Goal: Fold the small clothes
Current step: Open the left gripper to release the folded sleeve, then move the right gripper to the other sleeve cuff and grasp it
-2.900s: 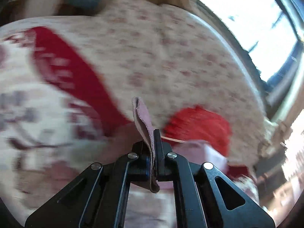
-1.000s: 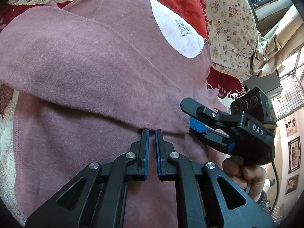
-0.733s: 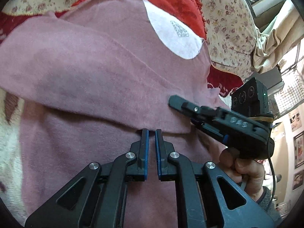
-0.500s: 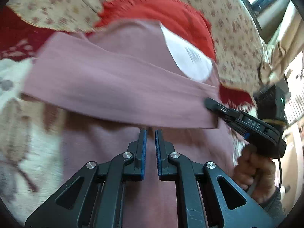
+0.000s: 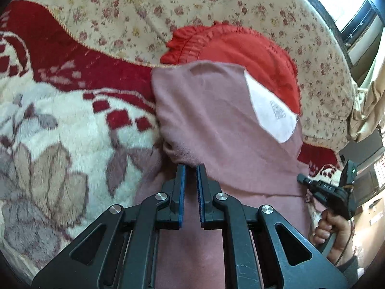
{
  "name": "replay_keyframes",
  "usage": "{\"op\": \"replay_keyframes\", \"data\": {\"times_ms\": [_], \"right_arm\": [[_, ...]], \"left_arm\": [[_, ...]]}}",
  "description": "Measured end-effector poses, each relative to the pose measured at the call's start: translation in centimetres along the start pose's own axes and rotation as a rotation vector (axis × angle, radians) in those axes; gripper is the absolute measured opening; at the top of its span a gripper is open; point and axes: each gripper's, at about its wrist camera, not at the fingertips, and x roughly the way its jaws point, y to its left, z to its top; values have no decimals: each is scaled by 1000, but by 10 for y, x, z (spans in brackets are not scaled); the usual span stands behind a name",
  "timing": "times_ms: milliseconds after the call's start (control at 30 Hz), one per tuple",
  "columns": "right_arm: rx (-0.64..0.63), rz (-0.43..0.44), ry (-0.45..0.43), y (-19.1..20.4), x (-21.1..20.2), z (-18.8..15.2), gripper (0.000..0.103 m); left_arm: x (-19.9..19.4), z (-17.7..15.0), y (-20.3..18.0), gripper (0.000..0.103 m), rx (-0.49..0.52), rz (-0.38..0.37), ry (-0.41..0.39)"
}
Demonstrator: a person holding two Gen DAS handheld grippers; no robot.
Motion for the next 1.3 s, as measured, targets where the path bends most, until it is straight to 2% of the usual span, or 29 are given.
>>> {"op": "replay_keyframes", "data": {"times_ms": [67,200,267,333,367,400,433,500,533,567,600,833,867,933,1000,1033,1067,1100,1133,1233,1300], "right_arm": [[18,30,-4,-2,2,1,2],[72,-45,-53,-17,-10,1,2],[58,-96,-113,-18,-26,3,2],[9,-47,-136,-9,-41,1,2],[-45,-10,-126,0,-44,-3,2],[-93,5,-107,8,-43,-7,2],[-157,17,-66,18,-36,-13,2],[-200,-9,-3,24,-21,-23,2],[-209,-43,34,23,-12,-27,2],[-206,-71,72,21,-2,-30,2],[-193,-84,98,16,5,-32,2],[-160,-92,89,12,-1,-30,2],[-151,-87,77,13,-8,-28,2],[-160,-102,-40,8,-43,-25,2],[-185,-197,-155,-5,-84,-26,5],[-180,-254,-197,-18,-105,-28,8],[-167,-319,-232,-36,-125,-31,20],[-155,-382,-264,-54,-143,-34,37],[-138,-440,-295,-73,-161,-38,43],[-87,-550,-342,-137,-212,-44,44],[-109,-574,-315,-176,-235,-41,44]], "left_arm": [[-3,9,-2,6,6,4,-16],[-12,32,-15,6,40,1,-74],[-21,35,-19,6,52,4,-124],[-27,33,-23,8,67,23,-178],[-24,32,-24,12,74,22,-175],[-13,29,-27,17,91,13,-132],[-6,28,-28,17,94,13,-109],[23,22,-29,17,124,27,-12],[29,20,-27,17,126,34,9],[42,17,-21,18,119,68,68],[47,15,-17,20,117,74,83],[40,8,-23,21,184,98,48],[35,6,-26,20,201,103,37],[22,4,-34,21,241,90,-15],[5,0,-49,21,285,33,-64],[-1,-2,-53,27,298,12,-84],[-6,-4,-58,34,310,-3,-98],[-8,-6,-62,38,318,-12,-108],[-9,-6,-64,43,320,-19,-110],[-3,-8,-69,44,313,-49,-79],[1,-9,-70,44,309,-58,-60]]}}
